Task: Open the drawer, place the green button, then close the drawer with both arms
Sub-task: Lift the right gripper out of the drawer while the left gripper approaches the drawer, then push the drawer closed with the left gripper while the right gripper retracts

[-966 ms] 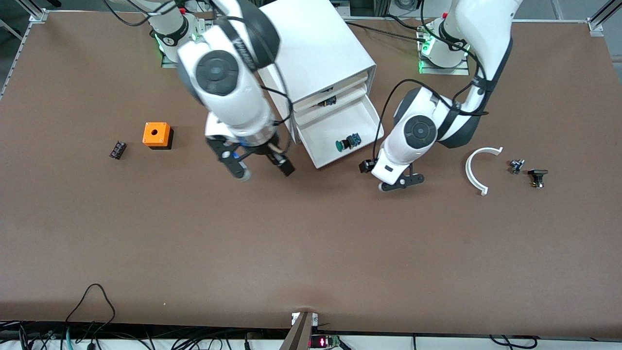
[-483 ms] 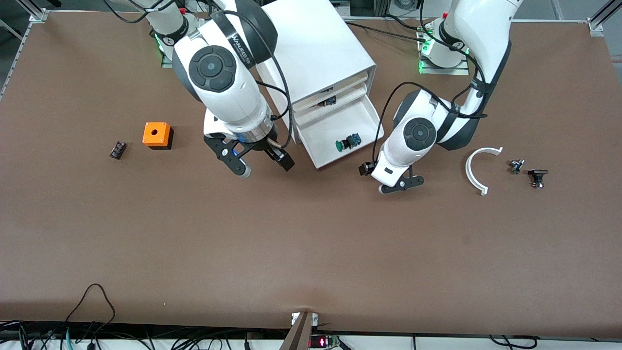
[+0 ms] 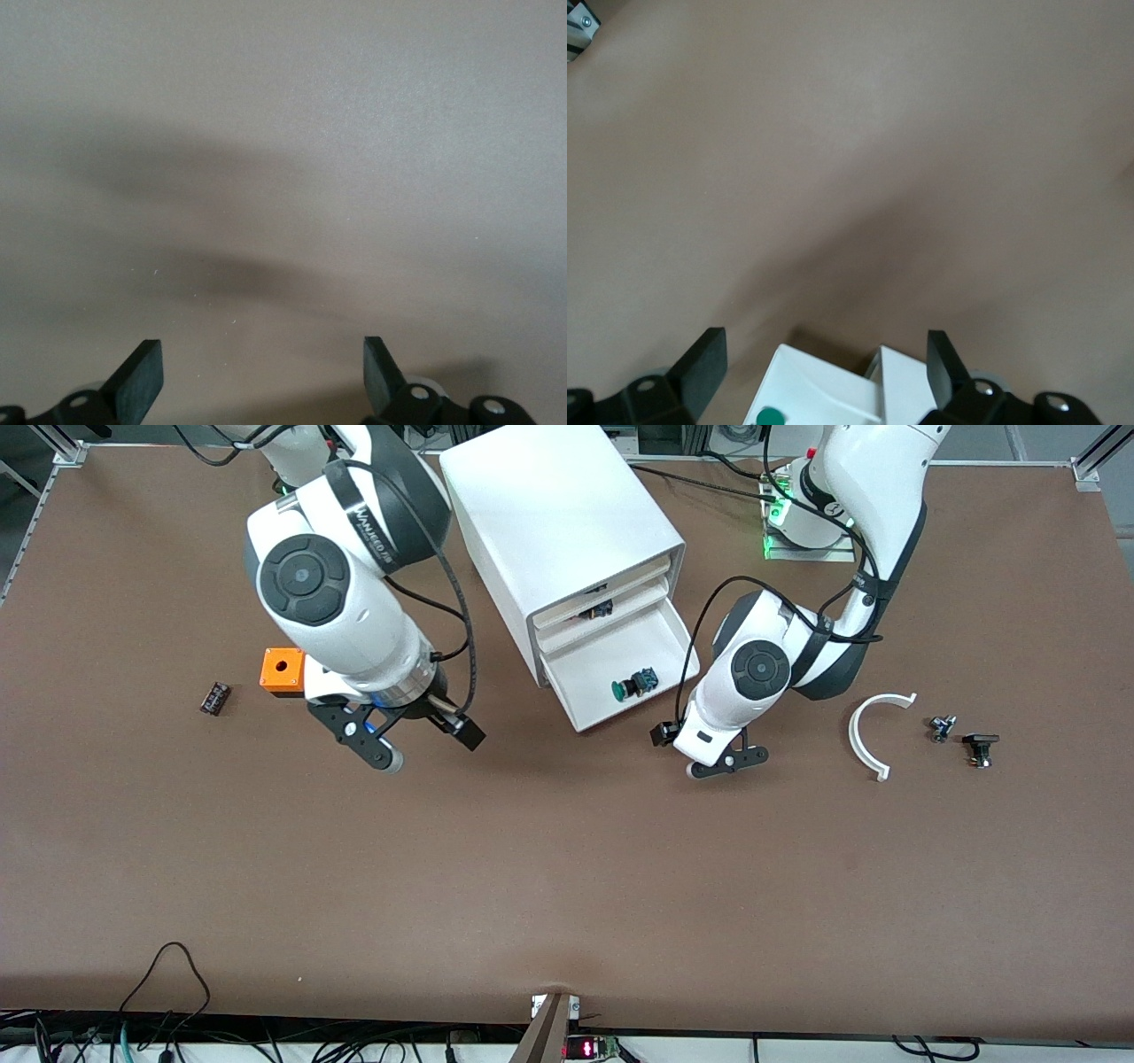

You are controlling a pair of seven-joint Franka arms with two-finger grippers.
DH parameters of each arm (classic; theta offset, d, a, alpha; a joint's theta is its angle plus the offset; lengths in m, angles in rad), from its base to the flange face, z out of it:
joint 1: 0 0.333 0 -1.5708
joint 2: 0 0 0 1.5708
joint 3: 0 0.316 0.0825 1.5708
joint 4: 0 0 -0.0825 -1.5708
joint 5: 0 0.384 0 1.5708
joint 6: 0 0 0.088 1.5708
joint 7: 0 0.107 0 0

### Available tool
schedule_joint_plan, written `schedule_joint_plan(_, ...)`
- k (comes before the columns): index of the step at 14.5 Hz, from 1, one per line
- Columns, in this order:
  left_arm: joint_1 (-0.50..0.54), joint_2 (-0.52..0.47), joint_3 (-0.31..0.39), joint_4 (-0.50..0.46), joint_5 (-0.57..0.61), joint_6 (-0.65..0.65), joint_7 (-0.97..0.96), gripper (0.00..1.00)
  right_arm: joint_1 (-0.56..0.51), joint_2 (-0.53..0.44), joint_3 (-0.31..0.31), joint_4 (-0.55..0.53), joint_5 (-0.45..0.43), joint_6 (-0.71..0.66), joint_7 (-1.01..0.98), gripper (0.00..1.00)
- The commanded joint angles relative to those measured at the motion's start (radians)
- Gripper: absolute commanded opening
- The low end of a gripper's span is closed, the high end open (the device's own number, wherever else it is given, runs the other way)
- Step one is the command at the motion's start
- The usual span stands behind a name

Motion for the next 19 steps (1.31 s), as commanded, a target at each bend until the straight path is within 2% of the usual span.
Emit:
schedule_joint_plan(1, -0.017, 0.029, -0.001, 0.039, 0.015, 0.003, -0.035, 0.99, -0.004, -0.039, -0.015, -0.043, 0.002, -0.012, -0.068, 1.0)
schedule_joint_plan(5, -0.059, 0.052, -0.001, 0.062, 0.016, 0.003, -0.088, 0.99, -0.005, -0.06, -0.062, -0.055, 0.003, -0.035, -0.187, 1.0)
schedule_joint_plan(8, -0.063, 0.064, -0.001, 0.059, 0.018, 0.003, -0.086, 0.99, -0.01, -0.103, -0.11, -0.108, 0.003, -0.04, -0.322, 1.0)
schedule_joint_plan(13, -0.089, 0.063, -0.007, 0.048, 0.015, -0.011, -0.089, 0.99, -0.073, -0.203, -0.111, -0.231, -0.002, -0.037, -0.467, 1.0)
schedule_joint_plan(16, -0.08, 0.056, -0.053, 0.036, 0.013, -0.02, -0.115, 0.99, -0.114, -0.273, -0.11, -0.314, -0.014, -0.024, -0.529, 1.0)
schedule_joint_plan(18, -0.085, 0.056, -0.077, 0.03, 0.013, -0.022, -0.166, 0.99, -0.174, -0.322, -0.081, -0.374, -0.017, -0.024, -0.597, 1.0)
schedule_joint_plan(19, -0.085, 0.056, -0.091, 0.022, 0.013, -0.022, -0.184, 0.99, -0.22, -0.358, -0.046, -0.414, -0.023, -0.014, -0.617, 1.0)
